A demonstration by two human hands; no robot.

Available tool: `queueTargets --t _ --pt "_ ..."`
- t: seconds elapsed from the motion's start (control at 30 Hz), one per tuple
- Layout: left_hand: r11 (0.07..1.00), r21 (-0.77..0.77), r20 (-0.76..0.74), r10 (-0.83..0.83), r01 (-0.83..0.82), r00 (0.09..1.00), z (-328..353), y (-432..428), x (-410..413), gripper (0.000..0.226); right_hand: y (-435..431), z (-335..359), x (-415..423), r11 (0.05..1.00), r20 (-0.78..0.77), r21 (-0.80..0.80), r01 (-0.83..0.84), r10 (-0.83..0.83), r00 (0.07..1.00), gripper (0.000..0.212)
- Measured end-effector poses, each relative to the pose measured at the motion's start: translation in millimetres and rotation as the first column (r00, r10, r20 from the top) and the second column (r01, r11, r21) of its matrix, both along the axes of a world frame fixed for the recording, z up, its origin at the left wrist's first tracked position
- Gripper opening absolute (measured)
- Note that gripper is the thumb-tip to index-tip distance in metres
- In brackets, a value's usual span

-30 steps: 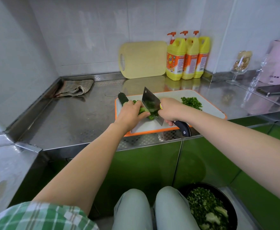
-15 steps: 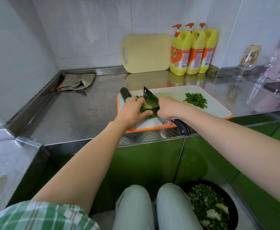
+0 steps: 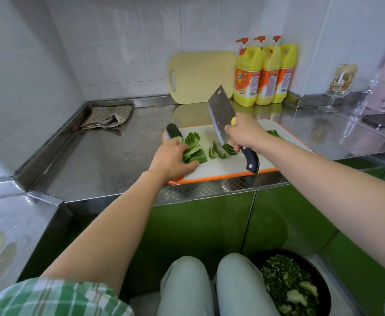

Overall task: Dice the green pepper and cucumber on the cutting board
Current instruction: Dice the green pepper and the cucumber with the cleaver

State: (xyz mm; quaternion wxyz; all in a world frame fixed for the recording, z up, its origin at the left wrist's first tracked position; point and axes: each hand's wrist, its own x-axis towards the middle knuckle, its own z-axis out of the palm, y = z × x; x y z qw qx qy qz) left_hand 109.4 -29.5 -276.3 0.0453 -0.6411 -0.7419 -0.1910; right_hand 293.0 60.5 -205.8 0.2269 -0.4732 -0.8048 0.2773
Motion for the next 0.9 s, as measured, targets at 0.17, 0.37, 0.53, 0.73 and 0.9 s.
queueTargets --t 0.17,0.37,0.53,0.73,0.9 --pt "0.99 0.124 0.09 0.061 -0.072 0.994 0.7 7.5 7.0 0.047 17.1 -8.3 21.6 0.996 -0.07 -0.076 0.042 -0.047 0.996 0.009" --pt "0.992 0.125 0.561 -0.079 0.01 0.824 14.2 27.5 51.1 0.04 17.0 -22.6 38.6 0.99 -0.085 -0.129 0.058 -0.07 0.994 0.011" --pt "0.995 0.073 0.582 -0.094 0.063 0.808 6.6 34.1 59.7 0.041 9.8 -21.5 45.4 0.992 -0.083 -0.121 0.04 -0.05 0.995 0.027" --pt "0.994 0.06 0.577 -0.107 0.089 0.809 5.9 30.4 49.8 0.042 11.2 -21.1 47.5 0.99 -0.082 -0.135 0.046 -0.057 0.995 0.029" --pt "0.993 0.053 0.512 -0.115 0.102 0.852 3.9 31.7 54.9 0.038 10.0 -22.2 46.8 0.989 -0.069 -0.146 0.034 -0.044 0.997 0.028"
